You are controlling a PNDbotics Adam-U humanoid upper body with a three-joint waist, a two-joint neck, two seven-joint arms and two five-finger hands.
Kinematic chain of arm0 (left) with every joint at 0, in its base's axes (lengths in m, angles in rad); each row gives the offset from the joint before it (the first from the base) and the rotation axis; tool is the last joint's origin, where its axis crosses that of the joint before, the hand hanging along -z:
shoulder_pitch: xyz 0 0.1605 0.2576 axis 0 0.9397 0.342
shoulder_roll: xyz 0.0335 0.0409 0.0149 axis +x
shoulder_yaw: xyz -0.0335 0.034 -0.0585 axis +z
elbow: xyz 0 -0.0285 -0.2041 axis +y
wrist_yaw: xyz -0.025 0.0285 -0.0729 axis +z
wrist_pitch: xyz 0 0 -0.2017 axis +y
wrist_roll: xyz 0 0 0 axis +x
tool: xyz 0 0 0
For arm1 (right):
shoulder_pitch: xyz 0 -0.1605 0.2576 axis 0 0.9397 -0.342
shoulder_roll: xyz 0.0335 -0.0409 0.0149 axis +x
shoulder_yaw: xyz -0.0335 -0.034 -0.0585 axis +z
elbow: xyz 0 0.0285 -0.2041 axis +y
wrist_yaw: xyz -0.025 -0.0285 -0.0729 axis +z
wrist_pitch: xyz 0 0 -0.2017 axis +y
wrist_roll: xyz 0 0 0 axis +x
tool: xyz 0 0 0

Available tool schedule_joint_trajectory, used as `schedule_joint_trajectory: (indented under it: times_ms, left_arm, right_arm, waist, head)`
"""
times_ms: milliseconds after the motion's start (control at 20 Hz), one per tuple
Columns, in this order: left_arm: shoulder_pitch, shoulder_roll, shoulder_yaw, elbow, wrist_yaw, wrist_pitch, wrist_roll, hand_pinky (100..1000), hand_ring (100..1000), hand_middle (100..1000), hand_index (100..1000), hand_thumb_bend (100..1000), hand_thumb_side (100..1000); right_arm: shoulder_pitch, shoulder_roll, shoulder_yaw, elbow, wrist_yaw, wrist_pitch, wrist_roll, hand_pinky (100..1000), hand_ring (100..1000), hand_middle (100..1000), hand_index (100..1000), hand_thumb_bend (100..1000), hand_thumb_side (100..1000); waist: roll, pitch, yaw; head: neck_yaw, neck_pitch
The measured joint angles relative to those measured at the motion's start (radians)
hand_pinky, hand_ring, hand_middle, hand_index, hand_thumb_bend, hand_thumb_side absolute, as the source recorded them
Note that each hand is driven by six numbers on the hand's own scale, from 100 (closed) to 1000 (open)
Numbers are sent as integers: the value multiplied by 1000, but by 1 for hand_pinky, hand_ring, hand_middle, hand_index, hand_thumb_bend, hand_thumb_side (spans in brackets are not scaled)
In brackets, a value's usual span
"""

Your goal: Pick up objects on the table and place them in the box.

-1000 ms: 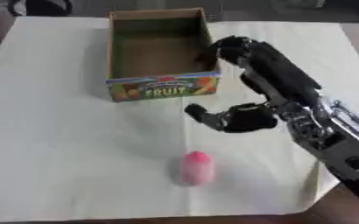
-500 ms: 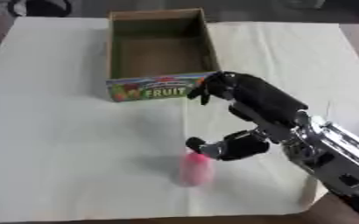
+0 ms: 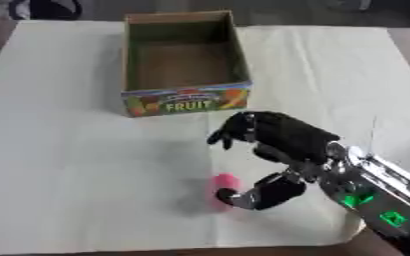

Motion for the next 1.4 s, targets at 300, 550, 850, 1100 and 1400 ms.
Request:
schedule_joint_trajectory:
  times_ms: [300, 550, 850, 1100, 1400]
  left_arm:
    - [0, 0, 0, 0, 0, 0, 0, 610, 607, 592, 770, 100, 664]
    - [0, 0, 0, 0, 0, 0, 0, 610, 607, 592, 770, 100, 664]
    - [0, 0, 0, 0, 0, 1, -1, 602, 608, 592, 770, 100, 664]
    - [-1, 0, 0, 0, 1, 2, -2, 599, 608, 592, 769, 100, 664]
    - [-2, 0, 0, 0, 1, 3, -4, 599, 609, 592, 769, 100, 664]
  right_arm:
    - [0, 9, -16, 0, 2, -13, 91, 750, 829, 584, 827, 438, 413]
    - [17, 15, -18, 0, 28, -12, 119, 769, 841, 603, 837, 446, 447]
    - [39, 17, -9, 0, 115, -9, 118, 790, 855, 621, 837, 479, 499]
    - [47, 27, 6, 0, 193, 4, 128, 799, 869, 636, 856, 495, 509]
    - [51, 47, 13, 0, 267, 29, 149, 799, 869, 634, 857, 494, 528]
  waist:
    - [-1, -2, -5]
    - [-1, -3, -6]
    - [0, -3, -5]
    - [-1, -3, 2]
    - [-1, -1, 8]
  head:
    - [2, 0]
    - [3, 0]
    - [2, -3]
    - [-1, -9]
    - [-4, -11]
